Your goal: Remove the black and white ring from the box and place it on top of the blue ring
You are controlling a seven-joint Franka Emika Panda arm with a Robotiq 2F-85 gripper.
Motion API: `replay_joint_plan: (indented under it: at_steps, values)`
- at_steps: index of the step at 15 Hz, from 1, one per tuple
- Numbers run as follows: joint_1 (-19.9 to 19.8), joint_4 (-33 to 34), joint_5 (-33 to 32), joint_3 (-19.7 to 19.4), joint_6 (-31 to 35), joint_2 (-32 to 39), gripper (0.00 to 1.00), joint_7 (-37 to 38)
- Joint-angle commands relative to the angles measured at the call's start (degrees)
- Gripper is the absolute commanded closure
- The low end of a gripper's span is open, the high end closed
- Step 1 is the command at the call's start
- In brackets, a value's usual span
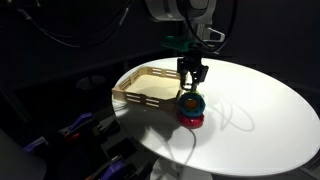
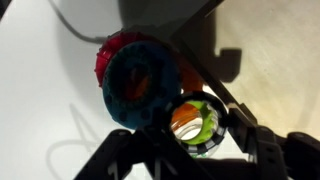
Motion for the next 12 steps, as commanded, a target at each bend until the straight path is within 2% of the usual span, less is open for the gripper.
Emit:
replay_joint_plan:
  at_steps: [1,4,5,7,12]
  values:
    - [-0.83,1.95,-1.00,-0.81,-2.74,0.87,0.58,2.09]
    - [-1.25,2.12,-0.96,-1.32,-3.48,1.05,0.58,2.24]
    - [-1.34,2.20,-0.95,-1.40,-3.84,1.10,0.14,2.33]
    - [-1.50,2.44,-0.87,-1.39,-4.56,1.23,0.02,2.55]
    - [-1.58,2.35,-0.73,-1.14,-5.63,0.87,0.00,2.31]
